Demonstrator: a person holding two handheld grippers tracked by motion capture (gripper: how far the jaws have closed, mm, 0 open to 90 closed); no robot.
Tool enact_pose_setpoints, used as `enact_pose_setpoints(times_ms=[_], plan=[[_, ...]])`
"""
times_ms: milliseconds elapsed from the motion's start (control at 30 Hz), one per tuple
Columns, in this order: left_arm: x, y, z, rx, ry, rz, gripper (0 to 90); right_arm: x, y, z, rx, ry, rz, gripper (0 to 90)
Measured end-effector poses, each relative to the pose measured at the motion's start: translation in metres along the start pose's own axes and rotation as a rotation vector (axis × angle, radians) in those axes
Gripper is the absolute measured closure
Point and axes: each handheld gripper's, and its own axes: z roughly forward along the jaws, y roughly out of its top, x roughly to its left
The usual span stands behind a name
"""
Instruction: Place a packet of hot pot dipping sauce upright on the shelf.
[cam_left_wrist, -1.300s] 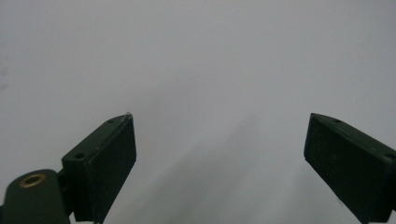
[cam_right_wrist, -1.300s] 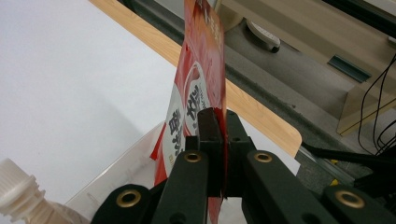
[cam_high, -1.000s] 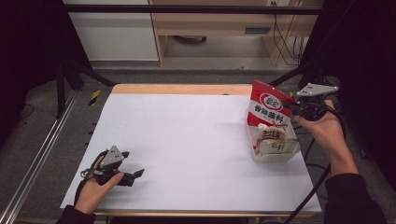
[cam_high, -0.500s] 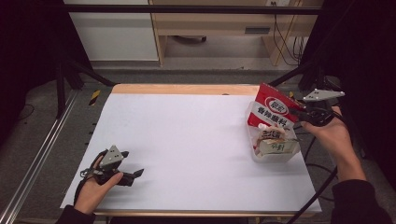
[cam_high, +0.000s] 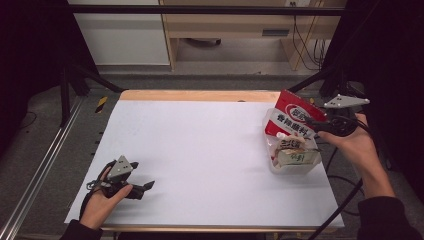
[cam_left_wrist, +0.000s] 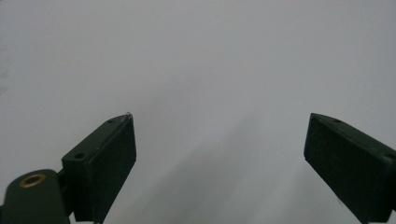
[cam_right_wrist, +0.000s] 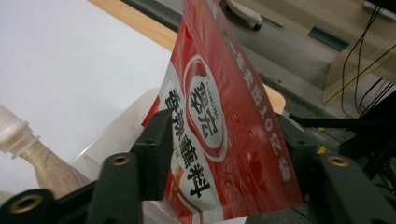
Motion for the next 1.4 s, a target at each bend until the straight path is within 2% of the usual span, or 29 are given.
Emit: enact_pose_setpoints(times_ms=[133,267,367,467,500,667,733,900,1067,1400], plan=[[0.001,-0.001,-0.001,0.001,0.003,-0.003,9.0,0.003,0.006,-0.003,-0.028,-0.035,-0.026,33.4],[0.001,0.0,-0.001,0.001,0.004,-0.001,9.0,0.004,0.014,-0.008,-0.041,-0.083,-0.022,22.5],[-0.001,0.0,-0.001,0.003,0.002,0.009,9.0,0.007,0.021,-0.013,-0.057,-0.093,-0.009,17.1],[-0.001,0.0,-0.002,0.001,0.003,0.014,8.8,0.016,0.03,-0.022,-0.109,-0.097,-0.017,13.7],[0.0,0.0,-0.002,0.0,0.002,0.012,8.8,0.02,0.034,-0.025,-0.123,-0.097,-0.018,12.6],[0.001,-0.001,-0.003,0.001,0.004,0.012,8.8,0.049,0.055,-0.04,-0.189,-0.098,-0.082,9.5],[0.0,-0.001,-0.003,0.001,0.005,0.012,8.8,0.062,0.063,-0.046,-0.213,-0.091,-0.088,9.6],[0.001,-0.002,-0.003,0.008,0.008,0.013,8.5,0.096,0.075,-0.052,-0.197,-0.09,-0.115,10.2],[0.002,-0.002,-0.004,0.003,0.012,0.01,8.4,0.125,0.079,-0.046,-0.182,-0.036,-0.137,9.6],[0.003,-0.002,-0.005,0.001,0.015,0.007,8.1,0.164,0.076,-0.026,-0.169,0.041,-0.162,9.0]])
